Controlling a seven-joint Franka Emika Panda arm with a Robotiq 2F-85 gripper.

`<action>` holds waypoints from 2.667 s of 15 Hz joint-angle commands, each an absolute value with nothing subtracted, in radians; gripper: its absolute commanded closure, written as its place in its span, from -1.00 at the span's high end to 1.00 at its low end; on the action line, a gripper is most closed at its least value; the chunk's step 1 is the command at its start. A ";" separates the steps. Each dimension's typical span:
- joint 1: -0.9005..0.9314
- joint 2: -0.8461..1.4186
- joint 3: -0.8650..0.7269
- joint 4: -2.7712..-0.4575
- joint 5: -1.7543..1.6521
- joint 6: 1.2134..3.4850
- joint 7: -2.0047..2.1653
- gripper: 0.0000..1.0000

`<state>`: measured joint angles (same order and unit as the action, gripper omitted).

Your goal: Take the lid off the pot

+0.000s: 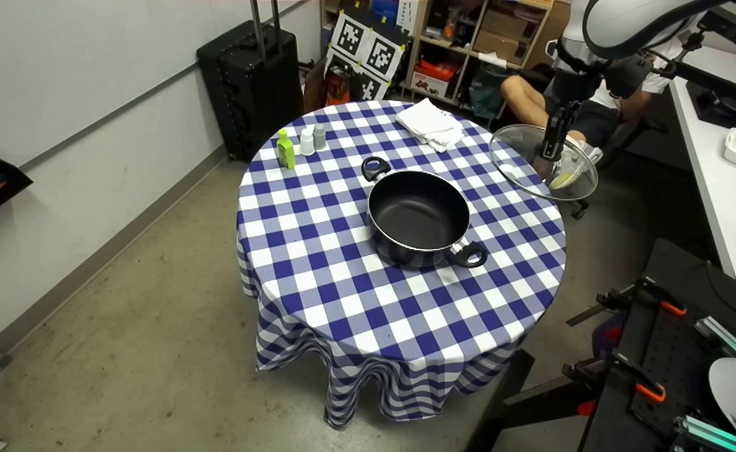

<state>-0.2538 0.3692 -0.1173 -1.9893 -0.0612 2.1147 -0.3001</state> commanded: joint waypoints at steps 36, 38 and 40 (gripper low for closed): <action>-0.284 0.977 -0.151 -1.529 -0.047 2.219 -0.122 -0.50; -0.288 0.978 -0.148 -1.528 -0.040 2.209 -0.119 0.52; -0.286 0.967 -0.148 -1.543 -0.040 2.209 -0.112 0.78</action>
